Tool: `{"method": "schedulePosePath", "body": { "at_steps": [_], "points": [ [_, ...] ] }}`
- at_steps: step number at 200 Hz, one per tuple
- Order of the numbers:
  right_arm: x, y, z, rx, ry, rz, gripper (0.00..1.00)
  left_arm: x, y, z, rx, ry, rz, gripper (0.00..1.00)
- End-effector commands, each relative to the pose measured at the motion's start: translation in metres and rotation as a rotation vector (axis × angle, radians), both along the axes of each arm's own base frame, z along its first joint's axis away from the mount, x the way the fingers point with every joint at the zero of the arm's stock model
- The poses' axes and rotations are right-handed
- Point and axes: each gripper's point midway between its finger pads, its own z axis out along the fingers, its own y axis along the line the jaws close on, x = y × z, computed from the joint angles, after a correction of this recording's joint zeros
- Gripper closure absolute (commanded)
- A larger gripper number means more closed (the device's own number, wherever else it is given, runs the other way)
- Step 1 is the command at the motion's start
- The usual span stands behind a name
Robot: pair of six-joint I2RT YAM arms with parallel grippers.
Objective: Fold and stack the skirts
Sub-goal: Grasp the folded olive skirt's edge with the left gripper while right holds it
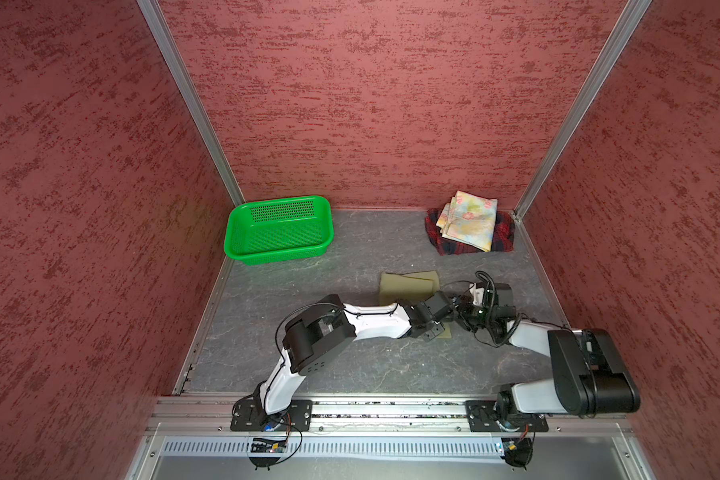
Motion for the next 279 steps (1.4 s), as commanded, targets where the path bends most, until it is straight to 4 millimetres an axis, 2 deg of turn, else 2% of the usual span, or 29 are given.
{"method": "schedulePosePath", "body": {
  "at_steps": [1, 15, 70, 93, 107, 123, 126, 146, 165, 171, 181, 202, 241, 279],
  "points": [
    [-0.015, -0.006, -0.020, -0.013, 0.092, -0.033, 0.45, 0.002, -0.004, -0.008, -0.020, 0.003, 0.000, 0.86],
    [-0.015, -0.007, -0.021, -0.019, 0.092, -0.034, 0.45, 0.004, -0.005, -0.002, -0.045, -0.006, 0.007, 1.00],
    [-0.011, -0.013, -0.019, -0.067, 0.078, -0.039, 0.45, 0.013, -0.005, 0.034, -0.146, -0.040, 0.030, 1.00],
    [-0.010, -0.012, -0.020, -0.061, 0.078, -0.040, 0.45, 0.014, -0.002, 0.040, -0.159, -0.047, 0.030, 1.00],
    [-0.009, -0.010, -0.020, -0.044, 0.078, -0.039, 0.45, 0.012, 0.000, 0.037, -0.153, -0.045, 0.020, 0.89],
    [-0.008, -0.006, -0.017, -0.009, 0.073, -0.034, 0.44, 0.008, 0.004, 0.033, -0.145, -0.039, 0.006, 0.86],
    [-0.009, -0.005, -0.022, -0.001, 0.093, -0.033, 0.44, 0.008, 0.005, 0.032, -0.145, -0.039, 0.004, 0.85],
    [-0.010, -0.003, -0.025, 0.034, 0.103, -0.037, 0.44, 0.005, 0.009, 0.030, -0.146, -0.037, -0.010, 0.72],
    [-0.010, -0.004, -0.025, 0.046, 0.108, -0.041, 0.41, 0.000, 0.009, 0.032, -0.157, -0.031, -0.026, 0.39],
    [-0.009, -0.004, -0.025, 0.049, 0.107, -0.042, 0.41, 0.000, 0.009, 0.033, -0.164, -0.029, -0.028, 0.34],
    [-0.008, -0.005, -0.024, 0.052, 0.103, -0.044, 0.41, -0.001, 0.009, 0.031, -0.162, -0.027, -0.028, 0.30],
    [-0.007, -0.006, -0.022, 0.056, 0.101, -0.047, 0.41, 0.002, 0.008, 0.024, -0.143, -0.029, -0.022, 0.31],
    [-0.008, -0.011, -0.019, 0.029, 0.095, -0.056, 0.41, 0.001, 0.000, 0.010, -0.108, -0.020, -0.049, 0.44],
    [-0.007, -0.013, -0.018, 0.036, 0.099, -0.062, 0.41, -0.001, -0.003, 0.003, -0.101, -0.002, -0.063, 0.45]
  ]
}}
